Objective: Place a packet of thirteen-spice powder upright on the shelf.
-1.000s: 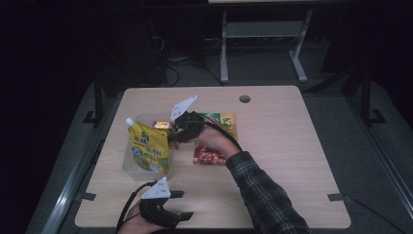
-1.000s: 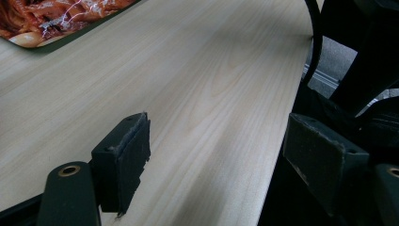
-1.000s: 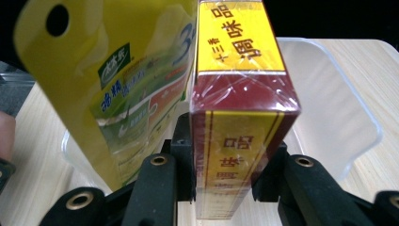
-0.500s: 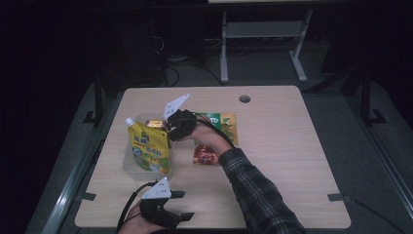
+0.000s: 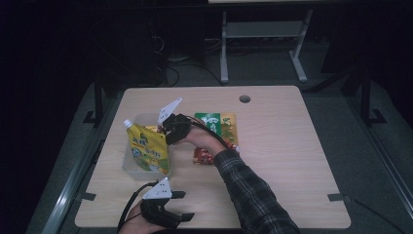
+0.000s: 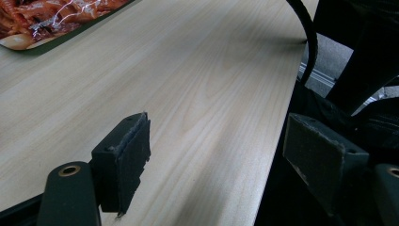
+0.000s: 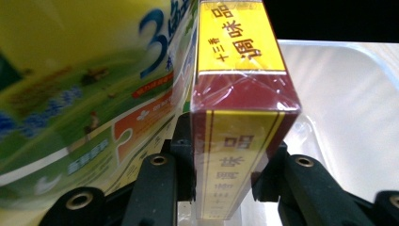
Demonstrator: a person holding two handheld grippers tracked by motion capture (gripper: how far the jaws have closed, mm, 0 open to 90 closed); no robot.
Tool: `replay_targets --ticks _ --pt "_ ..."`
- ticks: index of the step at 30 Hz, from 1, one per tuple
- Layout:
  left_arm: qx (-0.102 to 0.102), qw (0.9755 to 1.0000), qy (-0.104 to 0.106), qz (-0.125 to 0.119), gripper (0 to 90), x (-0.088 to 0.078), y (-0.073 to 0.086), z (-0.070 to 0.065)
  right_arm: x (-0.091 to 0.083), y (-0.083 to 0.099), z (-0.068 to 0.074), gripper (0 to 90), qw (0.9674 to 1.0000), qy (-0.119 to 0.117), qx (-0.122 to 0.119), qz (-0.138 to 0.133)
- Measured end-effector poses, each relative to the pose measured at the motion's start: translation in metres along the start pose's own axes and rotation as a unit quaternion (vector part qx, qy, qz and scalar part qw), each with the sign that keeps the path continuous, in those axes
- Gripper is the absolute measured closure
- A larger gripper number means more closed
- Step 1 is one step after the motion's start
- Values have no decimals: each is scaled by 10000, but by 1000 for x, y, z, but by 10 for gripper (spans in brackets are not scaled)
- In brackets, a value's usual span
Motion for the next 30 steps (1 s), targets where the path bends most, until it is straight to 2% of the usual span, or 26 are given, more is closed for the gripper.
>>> replay_targets --ticks 9,11,12,14,15,16,19,30 --pt "18 10000 17 14 229 1 0 -1 14 9 -2 656 9999 -13 164 17" --pt "13 10000 29 25 229 1 0 -1 13 11 -3 580 9997 31 219 -90" --pt "13 10000 29 25 228 1 0 -1 12 11 -2 544 9993 93 344 -119" --pt "-23 10000 70 -5 228 1 0 -2 8 12 -2 508 9989 237 375 -149" --pt "-23 10000 70 -5 228 1 0 -2 8 12 -2 508 9989 237 375 -149" --pt "-32 10000 75 -8 228 1 0 -2 2 12 0 454 9981 367 456 -206" --pt "-18 10000 57 3 228 1 0 0 -9 15 2 415 9969 539 512 -267" --pt "-52 10000 5 3 228 0 1 -1 -51 44 11 364 9911 955 893 -261"
Point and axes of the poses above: each handheld gripper's, and its own axes: x roughly forward along the jaws, y roughly out of its underside, z roughly to its left, the point moved 5 cm from there along x, roughly forward along the jaws, and after that the axes turned 4 degrees about -y, right-handed, at the moved point
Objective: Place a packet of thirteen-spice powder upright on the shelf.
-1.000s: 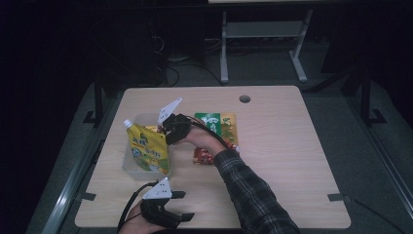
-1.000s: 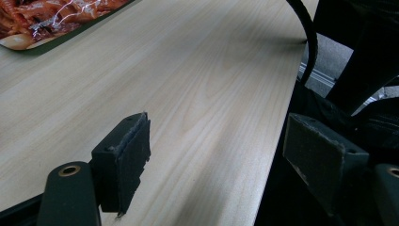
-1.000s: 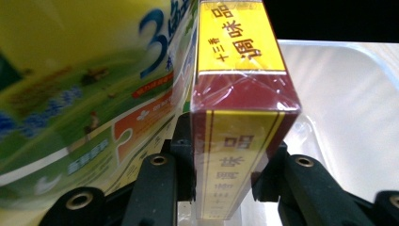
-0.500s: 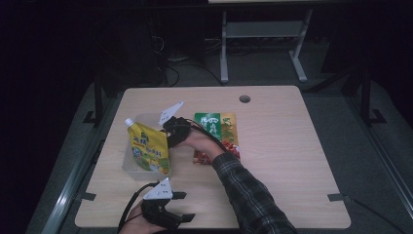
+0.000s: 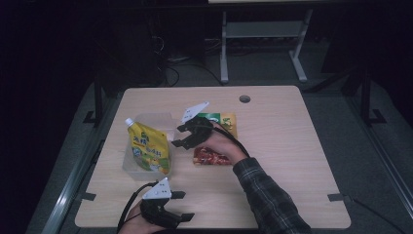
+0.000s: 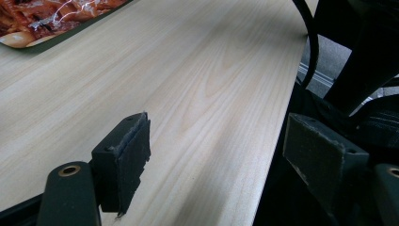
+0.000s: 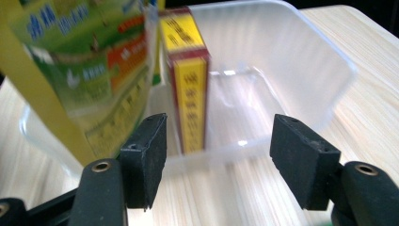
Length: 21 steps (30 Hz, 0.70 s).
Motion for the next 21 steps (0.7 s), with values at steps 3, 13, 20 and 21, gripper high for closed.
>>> replay_targets --ticks 3,13,20,21 --pt "-5 10000 12 6 229 1 1 0 -10 9 -6 392 9998 153 119 -15" --pt "20 10000 14 37 230 1 1 -1 -28 36 -50 761 9879 1217 965 -14" --pt "65 10000 25 60 230 1 1 -2 -26 52 -90 900 9682 2019 1459 215" --pt "67 10000 29 53 230 2 1 -2 -24 53 -95 900 9654 2138 1471 236"
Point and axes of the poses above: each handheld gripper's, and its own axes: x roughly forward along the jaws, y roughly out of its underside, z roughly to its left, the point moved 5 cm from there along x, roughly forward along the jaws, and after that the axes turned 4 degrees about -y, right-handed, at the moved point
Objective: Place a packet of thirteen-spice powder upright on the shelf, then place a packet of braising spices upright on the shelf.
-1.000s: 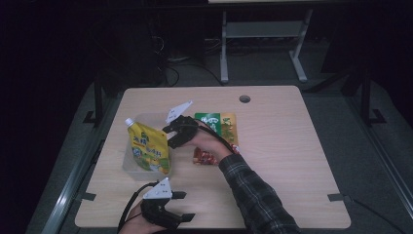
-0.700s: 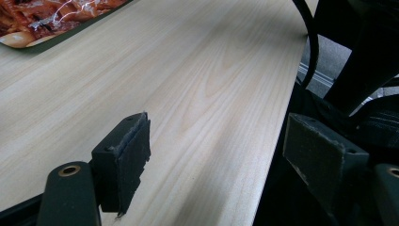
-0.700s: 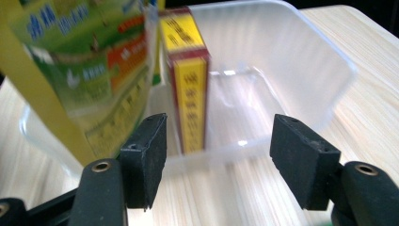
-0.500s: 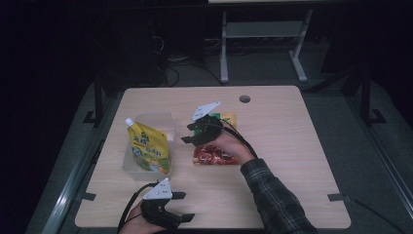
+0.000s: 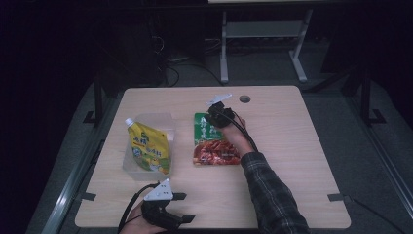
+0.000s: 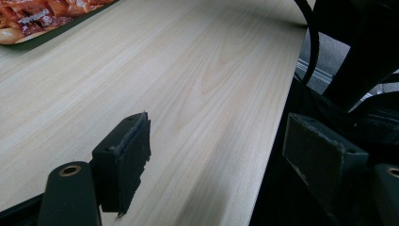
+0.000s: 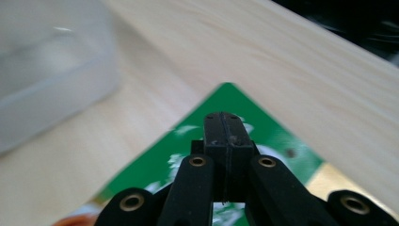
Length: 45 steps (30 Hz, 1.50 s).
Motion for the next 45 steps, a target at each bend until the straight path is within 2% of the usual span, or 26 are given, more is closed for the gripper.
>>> replay_targets --ticks 1,4,7,11,15,16,24,33,39,45 --pt "45 10000 -3 4 230 0 0 0 3 -1 -5 900 9999 96 40 -3" --pt "16 10000 3 18 230 1 0 -1 13 -2 -19 900 9984 499 258 -14" --pt "24 10000 5 13 231 1 0 -2 24 2 -33 900 9964 735 412 73" --pt "53 10000 9 31 231 1 1 -3 34 8 -44 900 9953 738 612 163" --pt "56 10000 9 30 231 1 0 -3 41 14 -48 900 9950 746 561 351" --pt "55 10000 11 28 231 1 0 -3 43 15 -48 900 9947 753 610 350" --pt "43 10000 -11 25 231 1 1 -2 48 21 -49 900 9943 739 564 524" --pt "55 10000 11 5 231 1 -1 -1 35 31 -52 900 9948 716 417 587" --pt "83 10000 21 15 231 2 -3 0 12 49 -54 900 9963 542 321 590" --pt "128 9999 60 57 231 6 -4 -2 -13 69 -51 900 9966 449 49 694"
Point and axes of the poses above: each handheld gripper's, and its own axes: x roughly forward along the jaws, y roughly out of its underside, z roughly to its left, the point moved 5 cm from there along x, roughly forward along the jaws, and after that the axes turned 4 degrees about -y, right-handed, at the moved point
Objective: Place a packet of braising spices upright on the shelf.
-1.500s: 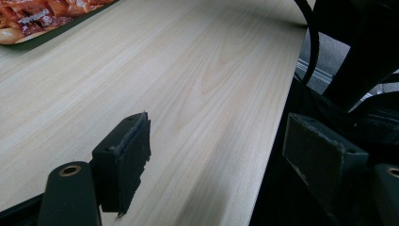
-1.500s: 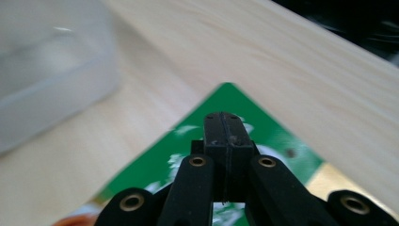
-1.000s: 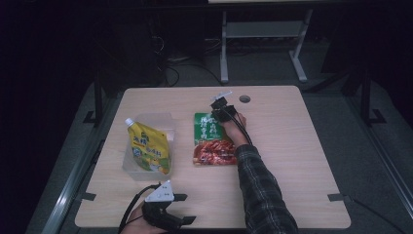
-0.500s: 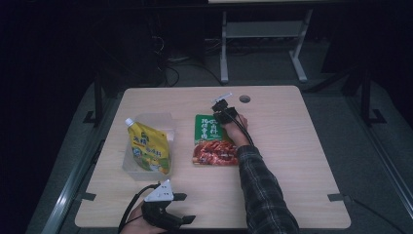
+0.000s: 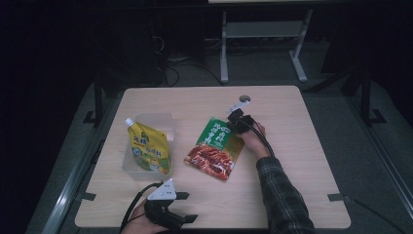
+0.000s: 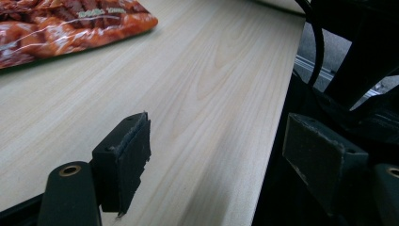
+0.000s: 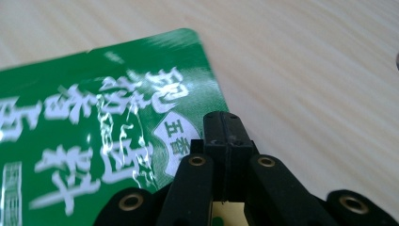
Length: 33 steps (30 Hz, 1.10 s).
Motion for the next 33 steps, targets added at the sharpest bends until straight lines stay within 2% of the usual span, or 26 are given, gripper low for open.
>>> replay_targets --ticks 5,12,15,16,17,19,21,22,23,24,25,26,29,31,33 --pt "-1 10000 -17 0 230 0 0 0 -17 18 3 900 9998 -39 -175 34" --pt "-16 10000 -20 5 231 0 0 0 -31 32 5 900 9995 -51 -297 71" --pt "-17 10000 -23 -18 230 -1 0 0 -33 34 6 900 9997 -50 -234 91" --pt "-23 10000 -24 -21 231 -1 0 1 -35 33 7 900 9998 -51 -200 -5" --pt "-33 10000 -26 -19 231 -1 0 1 -36 30 10 900 9998 -153 -111 -102" --pt "-34 10000 -32 -18 230 -1 0 2 -35 22 19 900 9990 -356 -66 -266" --pt "-29 10000 -30 -27 231 -2 0 2 -30 13 34 900 9972 -640 -85 -386" --pt "-29 10000 -30 -27 230 -2 0 2 -30 13 34 900 9972 -640 -85 -386" --pt "-36 10000 -30 -36 231 -2 0 2 -22 4 53 899 9950 -873 -149 -467" --pt "-33 10000 -32 -30 230 -2 0 1 -20 1 59 899 9943 -923 -155 -506" --pt "-33 10000 -32 -30 231 -2 0 1 -20 1 59 899 9943 -923 -155 -506" --pt "-30 10000 -28 -25 231 -2 0 1 -12 -8 76 899 9916 -1113 -215 -629" --pt "-25 10000 -26 -31 230 -2 0 1 0 -15 94 899 9896 -1216 -397 -651" --pt "-24 10000 -24 -46 231 -3 0 1 8 -14 101 899 9899 -1197 -520 -560" --pt "-30 10000 -21 -55 231 -4 1 1 11 -13 103 900 9895 -1220 -475 -604"
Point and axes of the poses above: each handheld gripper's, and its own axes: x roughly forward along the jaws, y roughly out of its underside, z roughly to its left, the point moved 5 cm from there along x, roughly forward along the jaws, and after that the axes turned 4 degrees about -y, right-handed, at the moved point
